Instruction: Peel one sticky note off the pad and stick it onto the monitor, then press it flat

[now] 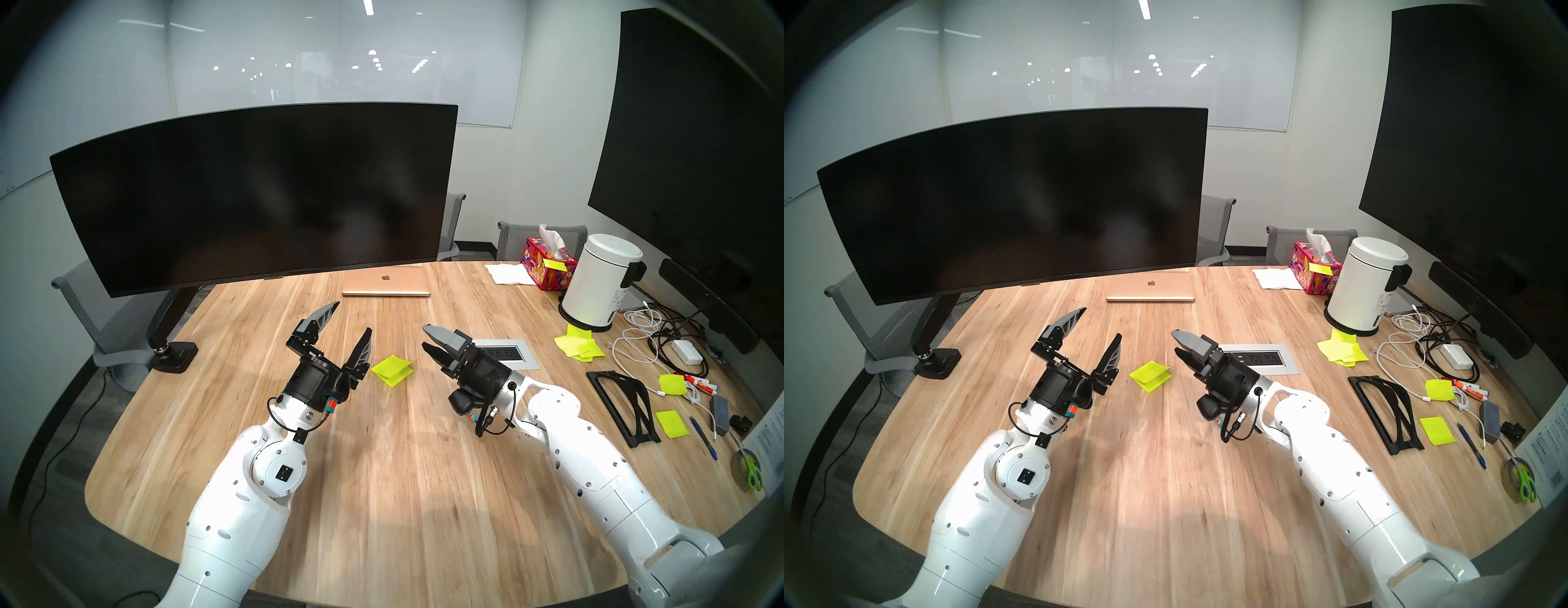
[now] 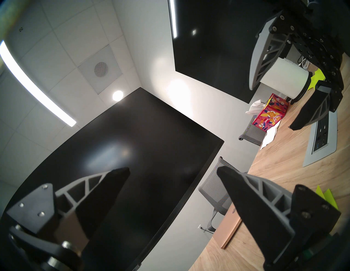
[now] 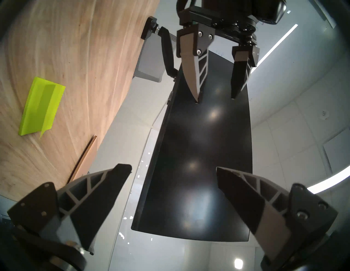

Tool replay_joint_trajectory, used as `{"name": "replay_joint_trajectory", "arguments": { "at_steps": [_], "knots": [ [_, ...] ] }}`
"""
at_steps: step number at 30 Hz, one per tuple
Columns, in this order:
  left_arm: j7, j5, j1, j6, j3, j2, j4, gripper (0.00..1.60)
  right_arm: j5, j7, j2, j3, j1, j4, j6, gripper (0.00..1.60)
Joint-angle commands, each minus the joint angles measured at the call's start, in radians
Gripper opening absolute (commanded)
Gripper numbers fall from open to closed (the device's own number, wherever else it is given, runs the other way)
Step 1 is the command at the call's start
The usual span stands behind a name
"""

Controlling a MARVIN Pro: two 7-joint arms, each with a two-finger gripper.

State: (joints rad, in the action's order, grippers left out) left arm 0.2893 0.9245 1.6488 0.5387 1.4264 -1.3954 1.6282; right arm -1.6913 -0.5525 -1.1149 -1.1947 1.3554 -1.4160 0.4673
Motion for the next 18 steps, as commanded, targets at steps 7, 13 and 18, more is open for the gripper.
{"name": "replay_joint_trajectory", "arguments": {
  "at_steps": [7,13,18],
  "knots": [
    [0.002,0.001,-0.001,0.002,-0.003,-0.002,0.014,1.6,-0.021,0.082,0.0,0.022,-0.075,-0.019,0.074,1.6],
    [0.002,0.001,-0.001,0.002,-0.003,-0.002,0.014,1.6,0.021,0.111,0.004,0.0,-0.092,-0.014,0.138,1.6],
    [0.002,0.001,-0.001,0.003,-0.002,-0.002,0.014,1.6,0.079,0.163,0.009,-0.026,-0.114,-0.01,0.225,1.6]
  ]
}}
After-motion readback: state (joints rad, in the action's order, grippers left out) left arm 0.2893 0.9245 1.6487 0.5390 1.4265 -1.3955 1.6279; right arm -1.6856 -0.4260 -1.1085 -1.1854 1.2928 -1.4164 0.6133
